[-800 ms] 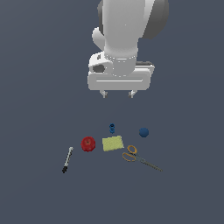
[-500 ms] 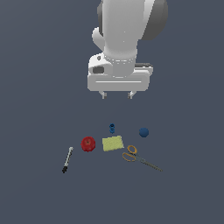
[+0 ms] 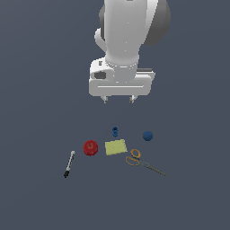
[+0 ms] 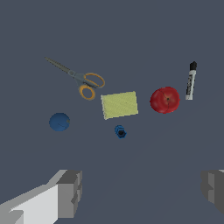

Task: Pick up a designated object from a clutter of objects.

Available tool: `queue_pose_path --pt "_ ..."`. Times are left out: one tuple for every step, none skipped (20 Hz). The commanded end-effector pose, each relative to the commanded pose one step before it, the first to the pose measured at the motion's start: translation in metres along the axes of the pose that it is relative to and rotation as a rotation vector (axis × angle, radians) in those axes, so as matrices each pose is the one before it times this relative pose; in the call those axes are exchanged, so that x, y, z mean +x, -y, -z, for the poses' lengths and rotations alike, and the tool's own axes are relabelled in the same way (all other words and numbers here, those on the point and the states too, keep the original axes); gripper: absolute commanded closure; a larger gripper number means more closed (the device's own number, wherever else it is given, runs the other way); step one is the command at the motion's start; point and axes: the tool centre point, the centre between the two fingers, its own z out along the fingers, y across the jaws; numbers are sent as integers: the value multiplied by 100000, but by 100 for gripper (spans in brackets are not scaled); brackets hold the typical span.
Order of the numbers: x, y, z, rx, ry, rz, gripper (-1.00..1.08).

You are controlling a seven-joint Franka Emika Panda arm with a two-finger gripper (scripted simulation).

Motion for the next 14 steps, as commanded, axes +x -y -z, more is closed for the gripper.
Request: queue_pose_path --pt "302 130 -201 -84 8 1092 -92" --pt "204 75 -130 -57 -8 719 -92" --pt "243 91 -151 -57 -20 844 -92" --pt "282 109 -172 -57 -32 972 -92" --pt "318 122 -195 -58 -41 1092 -92" --pt "351 132 -221 -62 -43 1208 -92" --pt "385 143 -251 -68 -43 1333 -92" --pt "419 153 -281 -71 -45 1456 -92" --pt "455 165 -312 -70 -51 1583 -92" --pt "491 175 -345 -69 -57 1709 -92" --pt "525 184 -380 -67 -61 1835 -92" --pt "560 193 -418 -63 -66 1962 -92" --pt "593 201 -457 -58 -72 2089 -92" --pt "626 208 -499 -52 -79 2215 -92"
